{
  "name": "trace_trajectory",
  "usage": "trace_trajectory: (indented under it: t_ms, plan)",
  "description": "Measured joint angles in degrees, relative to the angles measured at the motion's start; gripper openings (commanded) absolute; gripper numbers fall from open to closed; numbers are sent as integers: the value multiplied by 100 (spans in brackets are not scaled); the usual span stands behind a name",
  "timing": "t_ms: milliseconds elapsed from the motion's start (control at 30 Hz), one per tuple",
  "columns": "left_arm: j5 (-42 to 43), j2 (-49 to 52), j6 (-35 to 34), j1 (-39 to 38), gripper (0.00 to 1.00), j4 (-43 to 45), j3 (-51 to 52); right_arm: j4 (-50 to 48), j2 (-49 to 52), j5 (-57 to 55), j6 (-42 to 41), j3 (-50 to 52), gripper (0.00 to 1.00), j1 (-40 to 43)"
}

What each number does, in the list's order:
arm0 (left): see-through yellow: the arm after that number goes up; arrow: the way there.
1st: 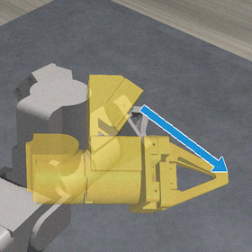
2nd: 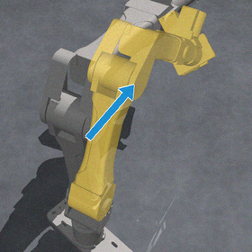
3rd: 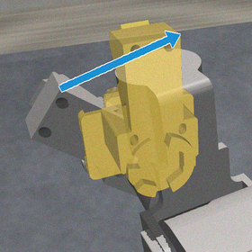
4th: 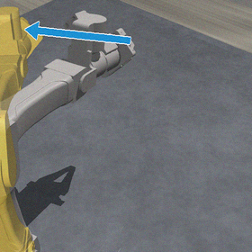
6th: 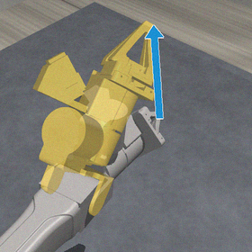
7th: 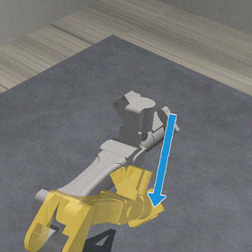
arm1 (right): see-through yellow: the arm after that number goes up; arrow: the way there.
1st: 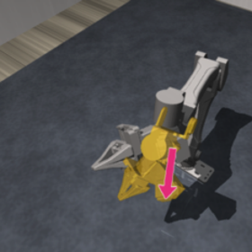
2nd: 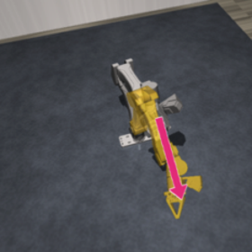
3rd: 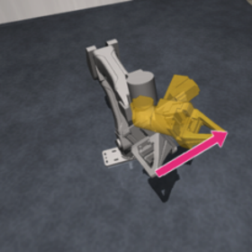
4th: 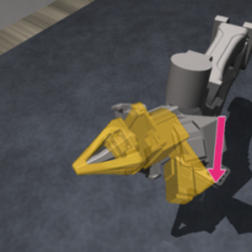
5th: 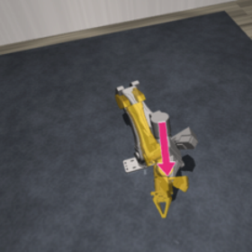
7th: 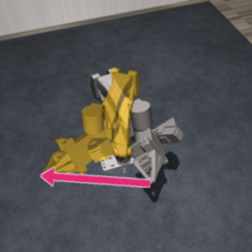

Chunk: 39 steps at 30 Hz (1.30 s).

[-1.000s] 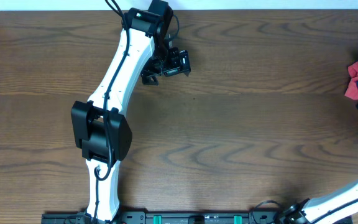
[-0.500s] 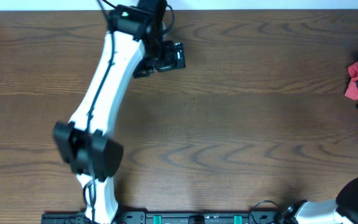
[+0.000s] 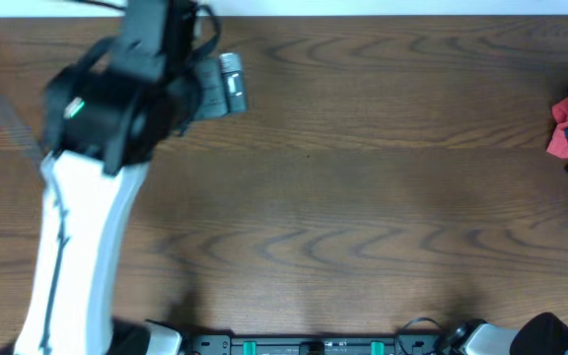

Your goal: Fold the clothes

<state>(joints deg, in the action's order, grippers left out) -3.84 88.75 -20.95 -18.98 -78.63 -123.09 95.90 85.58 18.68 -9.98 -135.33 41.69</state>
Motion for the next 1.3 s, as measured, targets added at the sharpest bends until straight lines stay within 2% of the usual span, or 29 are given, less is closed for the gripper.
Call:
trace_trajectory:
  t_ms: [300,1167,1300]
  plan:
    - [-557,-1029,0,0,98,-129,0,116,20,4,0,0,99,0]
    - [-719,-844,-7,0,98,-514,0,118,20,4,0,0,99,0]
    - [-861,-844,-203,0,98,-522,0,118,20,4,0,0,99,0]
